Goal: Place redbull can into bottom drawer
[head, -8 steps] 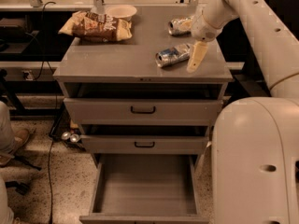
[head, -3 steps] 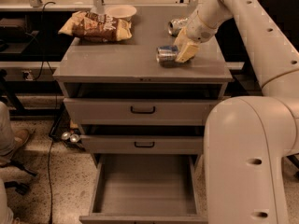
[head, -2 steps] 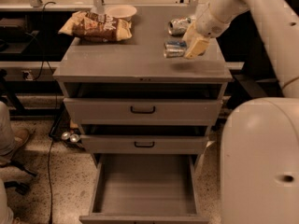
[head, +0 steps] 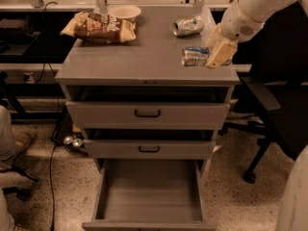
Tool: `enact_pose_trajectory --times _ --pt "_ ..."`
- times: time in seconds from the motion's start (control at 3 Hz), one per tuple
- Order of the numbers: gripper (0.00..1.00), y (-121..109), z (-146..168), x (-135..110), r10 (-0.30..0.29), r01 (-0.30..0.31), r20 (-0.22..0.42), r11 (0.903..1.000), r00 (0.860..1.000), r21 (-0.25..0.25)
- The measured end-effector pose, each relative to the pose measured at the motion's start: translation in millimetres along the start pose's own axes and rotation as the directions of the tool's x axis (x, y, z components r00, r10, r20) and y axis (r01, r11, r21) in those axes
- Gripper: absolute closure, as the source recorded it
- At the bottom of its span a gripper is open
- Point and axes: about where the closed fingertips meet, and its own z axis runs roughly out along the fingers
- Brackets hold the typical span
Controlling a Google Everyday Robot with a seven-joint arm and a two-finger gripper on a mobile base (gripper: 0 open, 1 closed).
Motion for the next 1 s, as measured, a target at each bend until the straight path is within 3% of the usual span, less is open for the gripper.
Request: enact_pose_trajectory --times 0.33,0.67,1.0 --pt "1.0 1.1 2.4 0.4 0.001 -0.001 0.003 1.0 1.0 -0.004" --pt "1.0 20.6 20.9 5.5 0.024 -0.023 0.025 0.9984 0.999 -0.052" --pt "1.0 50.8 26.7 -11.7 0.047 -0.041 0.121 0.9978 0.992 -0.053"
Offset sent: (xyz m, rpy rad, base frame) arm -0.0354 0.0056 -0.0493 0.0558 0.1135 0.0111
